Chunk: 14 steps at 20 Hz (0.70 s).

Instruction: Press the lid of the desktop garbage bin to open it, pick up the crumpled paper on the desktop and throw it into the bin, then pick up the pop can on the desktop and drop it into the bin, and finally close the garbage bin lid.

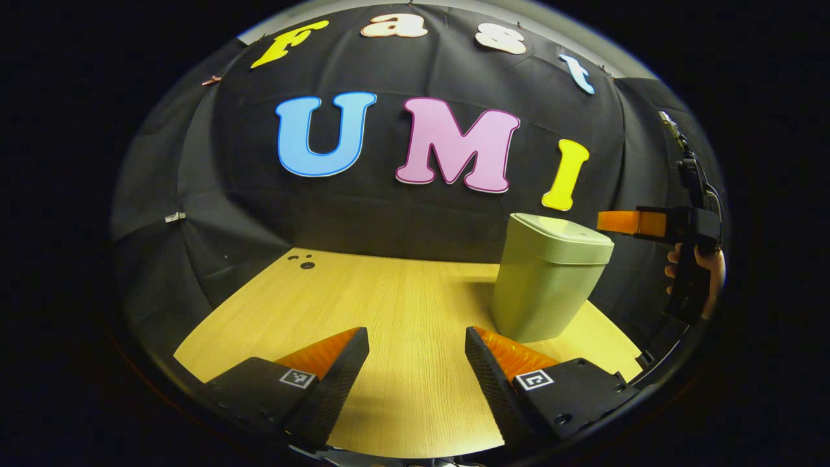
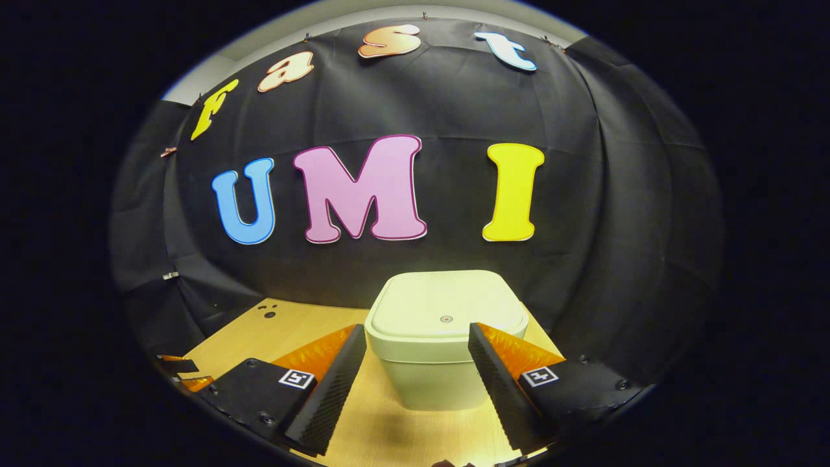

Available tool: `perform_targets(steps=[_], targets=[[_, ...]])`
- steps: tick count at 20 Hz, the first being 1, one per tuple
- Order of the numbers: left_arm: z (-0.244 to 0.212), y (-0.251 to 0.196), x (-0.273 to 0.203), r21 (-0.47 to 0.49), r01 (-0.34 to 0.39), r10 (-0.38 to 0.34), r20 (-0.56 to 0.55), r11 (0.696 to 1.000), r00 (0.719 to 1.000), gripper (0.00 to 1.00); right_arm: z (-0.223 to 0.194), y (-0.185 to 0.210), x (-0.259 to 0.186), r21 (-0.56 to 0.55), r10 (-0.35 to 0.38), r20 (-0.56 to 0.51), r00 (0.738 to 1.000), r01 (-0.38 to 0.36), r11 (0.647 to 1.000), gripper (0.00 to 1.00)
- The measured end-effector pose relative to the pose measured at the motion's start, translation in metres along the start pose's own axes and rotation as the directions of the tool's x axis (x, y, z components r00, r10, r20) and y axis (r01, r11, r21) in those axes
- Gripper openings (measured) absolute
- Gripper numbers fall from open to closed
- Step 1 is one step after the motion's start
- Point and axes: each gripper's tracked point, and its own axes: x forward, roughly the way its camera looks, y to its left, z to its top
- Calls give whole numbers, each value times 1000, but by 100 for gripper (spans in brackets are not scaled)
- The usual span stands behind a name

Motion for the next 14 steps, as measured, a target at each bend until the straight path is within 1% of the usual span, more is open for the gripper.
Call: perform_targets(steps=[3,5,6,9,12,14], targets=[[0,-5,-4,13,8,-9,32,1000,999,96,-15,9,-18,-36,11,9,1000,-11,999,99],[-18,-5,-6,26,-9,9,-5,1000,1000,96,-46,14,-30,-65,23,-45,999,-26,998,99],[-24,-7,-8,18,-8,8,-12,1000,1000,96,-61,17,-37,-71,31,-76,997,-36,997,99],[-29,-14,-15,-22,9,-10,-9,1000,1000,96,-88,20,-57,-55,40,-130,991,-47,997,100],[-29,-10,-24,-27,-3,3,8,1000,1000,96,-100,17,-67,-38,30,-151,988,-36,999,99],[-32,-4,-26,-20,-25,25,3,999,1000,96,-107,19,-72,-28,30,-166,986,-35,999,99]])
